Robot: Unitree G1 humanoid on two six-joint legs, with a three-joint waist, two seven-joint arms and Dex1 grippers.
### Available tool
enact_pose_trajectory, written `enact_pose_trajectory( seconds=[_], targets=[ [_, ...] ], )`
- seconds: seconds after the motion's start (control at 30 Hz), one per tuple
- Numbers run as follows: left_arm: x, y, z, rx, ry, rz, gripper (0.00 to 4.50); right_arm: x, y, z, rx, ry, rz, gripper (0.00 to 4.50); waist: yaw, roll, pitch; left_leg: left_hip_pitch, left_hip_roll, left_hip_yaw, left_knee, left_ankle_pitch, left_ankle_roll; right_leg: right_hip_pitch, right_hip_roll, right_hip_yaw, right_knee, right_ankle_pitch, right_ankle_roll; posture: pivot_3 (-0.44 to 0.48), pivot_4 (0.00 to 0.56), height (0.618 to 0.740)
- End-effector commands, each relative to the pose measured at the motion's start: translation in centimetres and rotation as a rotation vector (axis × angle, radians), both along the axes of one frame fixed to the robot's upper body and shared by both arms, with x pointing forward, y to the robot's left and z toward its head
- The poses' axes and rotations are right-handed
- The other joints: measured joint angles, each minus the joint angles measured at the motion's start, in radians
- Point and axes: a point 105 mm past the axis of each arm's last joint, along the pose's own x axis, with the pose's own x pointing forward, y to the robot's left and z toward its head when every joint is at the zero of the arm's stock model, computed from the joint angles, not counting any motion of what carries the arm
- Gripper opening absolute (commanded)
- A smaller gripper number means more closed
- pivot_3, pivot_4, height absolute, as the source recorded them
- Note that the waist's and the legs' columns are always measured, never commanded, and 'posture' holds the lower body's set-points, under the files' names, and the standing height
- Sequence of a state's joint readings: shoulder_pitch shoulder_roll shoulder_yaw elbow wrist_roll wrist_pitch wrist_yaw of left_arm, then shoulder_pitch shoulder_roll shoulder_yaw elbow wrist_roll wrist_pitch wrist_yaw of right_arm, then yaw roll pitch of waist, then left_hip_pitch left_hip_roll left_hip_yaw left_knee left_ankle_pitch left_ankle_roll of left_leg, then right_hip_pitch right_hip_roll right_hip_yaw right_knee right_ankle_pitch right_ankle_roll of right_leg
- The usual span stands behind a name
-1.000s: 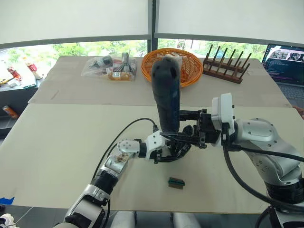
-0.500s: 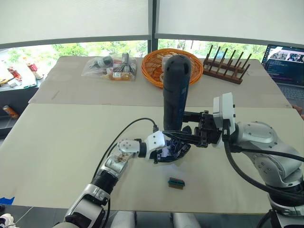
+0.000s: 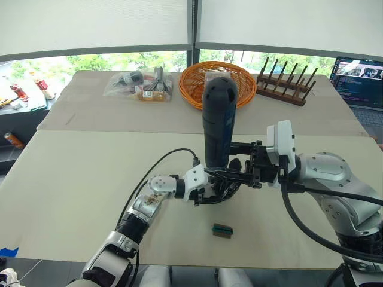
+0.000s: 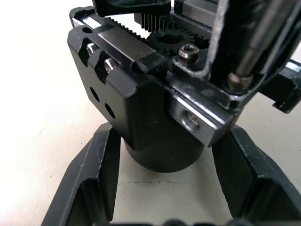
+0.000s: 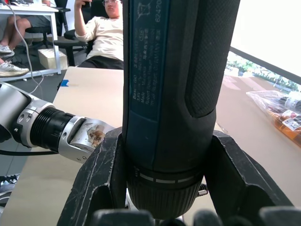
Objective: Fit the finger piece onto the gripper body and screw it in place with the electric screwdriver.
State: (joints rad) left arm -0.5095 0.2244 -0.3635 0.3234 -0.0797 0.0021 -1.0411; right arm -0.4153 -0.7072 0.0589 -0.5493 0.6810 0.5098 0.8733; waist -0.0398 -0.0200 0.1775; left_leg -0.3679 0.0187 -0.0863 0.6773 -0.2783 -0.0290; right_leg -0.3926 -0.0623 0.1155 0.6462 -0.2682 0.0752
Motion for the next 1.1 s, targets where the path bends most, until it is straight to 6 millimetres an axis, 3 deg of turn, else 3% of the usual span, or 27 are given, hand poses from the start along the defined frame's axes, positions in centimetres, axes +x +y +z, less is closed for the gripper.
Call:
enact_pose_trajectory(
  seconds=[0.03,0.13,0.23,0.4,0.5,0.73,0.77,0.83,0.97,1.1],
  targets=[
    [0.4,-0.1,1.5,-0.035,-0.049,-0.008,2.30,1.3,-1.4,-3.0,-0.107,0.109,-0.084,1.93,0.000,0.000,0.000,0.000,0.000,0.000,0.000,0.000,0.000,0.000,0.000,0.000,0.000,0.000,0.000,0.000,0.150,0.740],
    [0.4,-0.1,1.5,-0.033,-0.050,-0.006,2.30,1.4,-1.5,-1.9,-0.078,0.082,-0.093,1.93,0.000,0.000,0.000,0.000,0.000,0.000,0.000,0.000,0.000,0.000,0.000,0.000,0.000,0.000,0.000,0.000,0.150,0.740],
    [0.4,0.0,1.3,-0.020,-0.047,-0.007,2.30,0.8,-1.1,0.9,0.012,0.019,-0.077,1.93,0.000,0.000,0.000,0.000,0.000,0.000,0.000,0.000,0.000,0.000,0.000,0.000,0.000,0.000,0.000,0.000,0.150,0.740],
    [0.0,0.3,0.4,0.009,-0.037,-0.014,2.30,-1.0,-0.5,5.2,0.173,-0.071,-0.031,1.93,-0.003,0.000,0.000,-0.003,0.000,0.000,-0.001,0.000,0.000,-0.004,0.000,0.000,0.001,0.000,0.000,0.000,0.150,0.740],
    [0.0,0.4,0.2,0.014,-0.032,-0.012,2.30,-2.2,-0.1,6.4,0.223,-0.090,0.013,1.93,-0.003,0.000,0.000,-0.010,0.000,0.000,0.000,0.000,0.000,-0.011,0.000,0.001,0.002,0.000,0.000,0.000,0.150,0.740],
    [0.2,0.8,-0.2,0.041,0.002,-0.002,2.30,-3.2,0.4,6.4,0.243,-0.073,0.046,1.93,-0.003,0.000,0.000,-0.011,0.000,0.000,0.000,0.000,0.000,-0.012,0.000,0.000,0.002,0.000,0.000,0.000,0.150,0.740],
    [0.1,1.1,-0.1,0.039,0.024,-0.009,3.35,-3.4,0.3,6.2,0.242,-0.047,0.054,1.93,-0.003,0.000,0.000,-0.010,0.000,0.000,0.000,0.000,0.000,-0.012,0.000,0.000,0.002,0.000,0.000,0.000,0.150,0.740],
    [-0.2,1.5,0.0,0.042,0.039,-0.025,4.24,-3.7,0.2,5.8,0.243,-0.003,0.065,1.93,-0.005,0.000,0.000,-0.010,0.000,0.000,0.000,0.000,0.000,-0.012,0.000,0.000,0.002,0.000,0.000,0.000,0.150,0.740],
    [-1.4,4.8,0.0,0.099,0.057,-0.062,4.50,-4.9,-1.2,5.3,0.269,0.197,0.065,1.93,-0.007,0.000,0.000,-0.010,0.000,0.000,0.000,0.000,0.000,-0.012,0.000,0.000,0.002,0.000,0.000,0.000,0.150,0.740],
    [-2.7,8.9,0.9,0.146,0.052,-0.091,4.50,-4.8,-5.2,3.0,0.237,0.513,-0.113,1.93,-0.002,0.000,0.001,-0.011,0.001,0.000,-0.001,0.000,0.000,-0.012,0.000,0.000,0.001,0.000,0.000,0.000,0.150,0.740]
  ],
)
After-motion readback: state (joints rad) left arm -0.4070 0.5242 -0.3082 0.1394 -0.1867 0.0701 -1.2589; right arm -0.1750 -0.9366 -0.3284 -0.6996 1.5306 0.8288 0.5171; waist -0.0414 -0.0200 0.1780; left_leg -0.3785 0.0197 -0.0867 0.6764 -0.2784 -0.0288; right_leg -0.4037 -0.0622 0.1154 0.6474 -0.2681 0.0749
